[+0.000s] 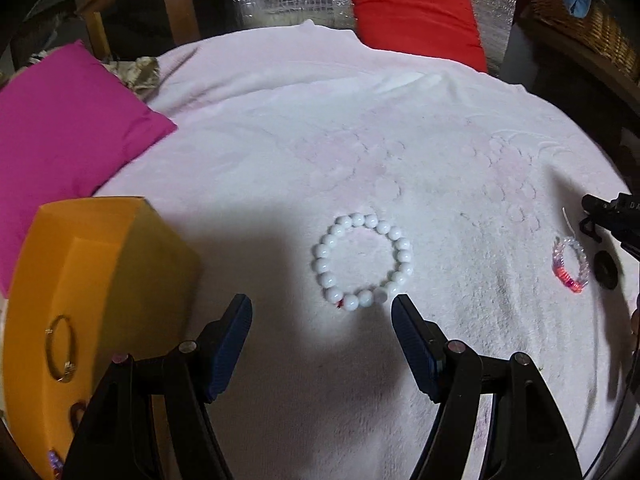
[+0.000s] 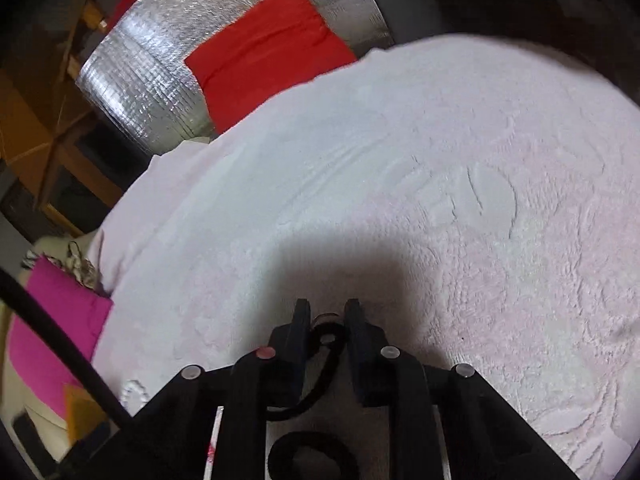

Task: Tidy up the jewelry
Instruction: 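Grasp the black hair clip with the right tool while the left tool moves to the white bead bracelet, then grasp and lift the white bead bracelet with the left tool while the right tool holds the hair clip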

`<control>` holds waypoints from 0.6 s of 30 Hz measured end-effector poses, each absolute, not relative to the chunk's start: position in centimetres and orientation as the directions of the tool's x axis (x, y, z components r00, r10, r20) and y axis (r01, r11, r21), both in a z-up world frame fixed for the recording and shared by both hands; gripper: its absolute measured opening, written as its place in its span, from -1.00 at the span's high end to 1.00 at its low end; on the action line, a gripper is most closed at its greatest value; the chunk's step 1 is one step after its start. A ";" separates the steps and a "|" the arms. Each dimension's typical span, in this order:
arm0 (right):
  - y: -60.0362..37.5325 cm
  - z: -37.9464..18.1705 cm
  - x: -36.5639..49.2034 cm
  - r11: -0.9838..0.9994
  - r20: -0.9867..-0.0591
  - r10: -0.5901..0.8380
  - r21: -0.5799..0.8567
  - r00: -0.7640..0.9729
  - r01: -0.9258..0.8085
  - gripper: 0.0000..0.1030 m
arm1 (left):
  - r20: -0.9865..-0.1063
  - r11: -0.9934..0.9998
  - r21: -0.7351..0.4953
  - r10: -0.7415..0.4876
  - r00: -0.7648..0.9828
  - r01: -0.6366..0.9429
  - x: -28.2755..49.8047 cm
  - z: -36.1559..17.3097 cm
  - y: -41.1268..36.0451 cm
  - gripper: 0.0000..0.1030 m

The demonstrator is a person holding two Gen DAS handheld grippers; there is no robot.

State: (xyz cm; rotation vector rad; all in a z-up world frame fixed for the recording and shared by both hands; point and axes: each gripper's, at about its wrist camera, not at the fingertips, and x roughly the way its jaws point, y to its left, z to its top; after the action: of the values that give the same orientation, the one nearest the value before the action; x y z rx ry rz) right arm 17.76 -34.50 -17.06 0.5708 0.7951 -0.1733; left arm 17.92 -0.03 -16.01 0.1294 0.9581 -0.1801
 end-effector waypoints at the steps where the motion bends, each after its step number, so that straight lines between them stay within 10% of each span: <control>1: -34.3 -16.8 17.6 0.842 -0.713 0.062 0.413 0.699 0.347 0.63 | -0.819 0.976 0.017 -0.110 0.563 0.216 18.1 -16.1 -0.1 -0.41; 16: -35.1 -13.8 13.6 0.827 -0.633 0.100 0.481 0.768 0.289 0.63 | -0.806 0.966 -0.050 -0.190 0.561 0.254 19.3 -17.2 -3.2 -0.60; 18: -35.1 -13.9 13.4 0.830 -0.636 0.101 0.478 0.765 0.288 0.63 | -0.804 0.968 -0.013 -0.158 0.574 0.249 19.2 -17.3 -3.4 -0.22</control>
State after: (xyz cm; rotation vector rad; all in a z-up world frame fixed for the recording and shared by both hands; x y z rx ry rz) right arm 13.44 -35.15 -13.89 0.5954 0.7026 -0.1083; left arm 19.20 -3.42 -17.31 0.1057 0.9299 -0.2388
